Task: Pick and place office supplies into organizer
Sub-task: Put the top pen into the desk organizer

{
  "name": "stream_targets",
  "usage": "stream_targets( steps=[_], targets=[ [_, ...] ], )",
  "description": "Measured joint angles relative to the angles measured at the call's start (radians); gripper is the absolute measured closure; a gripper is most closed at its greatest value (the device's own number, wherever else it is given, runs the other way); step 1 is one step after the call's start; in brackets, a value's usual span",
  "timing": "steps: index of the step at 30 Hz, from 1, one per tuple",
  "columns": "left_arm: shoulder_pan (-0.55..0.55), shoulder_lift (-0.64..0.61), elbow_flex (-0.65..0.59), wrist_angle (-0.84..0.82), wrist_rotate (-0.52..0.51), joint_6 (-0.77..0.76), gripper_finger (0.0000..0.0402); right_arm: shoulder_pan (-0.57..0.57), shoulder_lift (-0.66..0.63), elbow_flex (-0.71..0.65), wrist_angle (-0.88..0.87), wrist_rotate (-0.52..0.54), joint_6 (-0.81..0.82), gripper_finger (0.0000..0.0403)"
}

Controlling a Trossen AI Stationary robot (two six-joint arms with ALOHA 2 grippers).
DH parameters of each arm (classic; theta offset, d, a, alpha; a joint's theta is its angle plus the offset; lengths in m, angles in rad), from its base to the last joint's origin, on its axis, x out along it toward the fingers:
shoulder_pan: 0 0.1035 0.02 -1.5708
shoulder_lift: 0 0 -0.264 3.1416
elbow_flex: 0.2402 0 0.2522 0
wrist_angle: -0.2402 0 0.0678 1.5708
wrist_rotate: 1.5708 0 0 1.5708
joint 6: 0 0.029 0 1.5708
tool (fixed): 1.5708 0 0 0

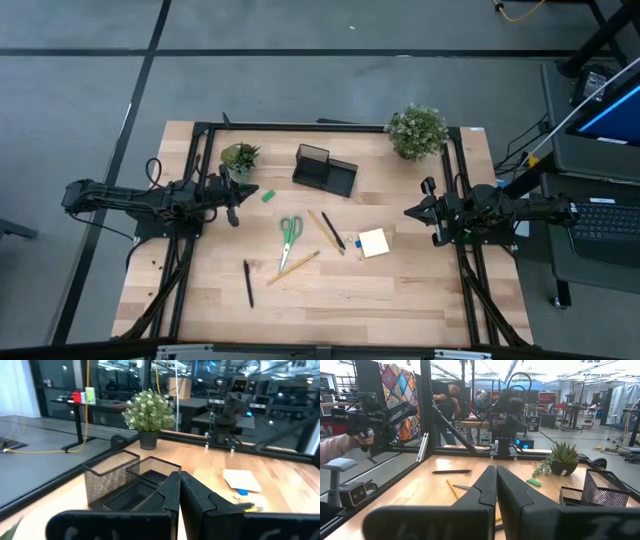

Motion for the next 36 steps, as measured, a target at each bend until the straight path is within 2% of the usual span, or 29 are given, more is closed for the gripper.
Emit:
stream_targets(
  steps=[5, 14, 19, 24, 29, 33, 36],
  targets=[
    [0.000, 0.000, 0.000, 0.015, -0.059, 0.003, 0.0397, 0.000, 0.000, 0.000, 0.010, 0.053, -0.012, 0.0387],
    [0.000, 0.000, 0.000, 0.014, -0.059, 0.101, 0.0397, 0.000, 0.000, 0.000, 0.041, 0.086, -0.012, 0.0386],
    [0.000, 0.000, 0.000, 0.051, -0.051, 0.144, 0.0397, 0.000, 0.018, 0.026, 0.034, 0.156, 0.002, 0.0386],
    [0.000, 0.000, 0.000, 0.059, -0.047, 0.144, 0.0397, 0.000, 0.101, 0.131, 0.011, 0.158, -0.023, 0.0386],
    [0.000, 0.000, 0.000, 0.048, -0.046, 0.143, 0.0398, 0.000, 0.216, 0.227, -0.126, 0.158, -0.022, 0.0386],
    [-0.001, 0.000, 0.000, 0.023, -0.037, 0.142, 0.0398, 0.000, 0.312, 0.258, -0.174, 0.158, 0.008, 0.0386],
    [-0.001, 0.000, 0.000, 0.004, 0.011, 0.099, 0.0398, 0.000, 0.365, 0.274, -0.176, 0.154, 0.028, 0.0386]
  ],
)
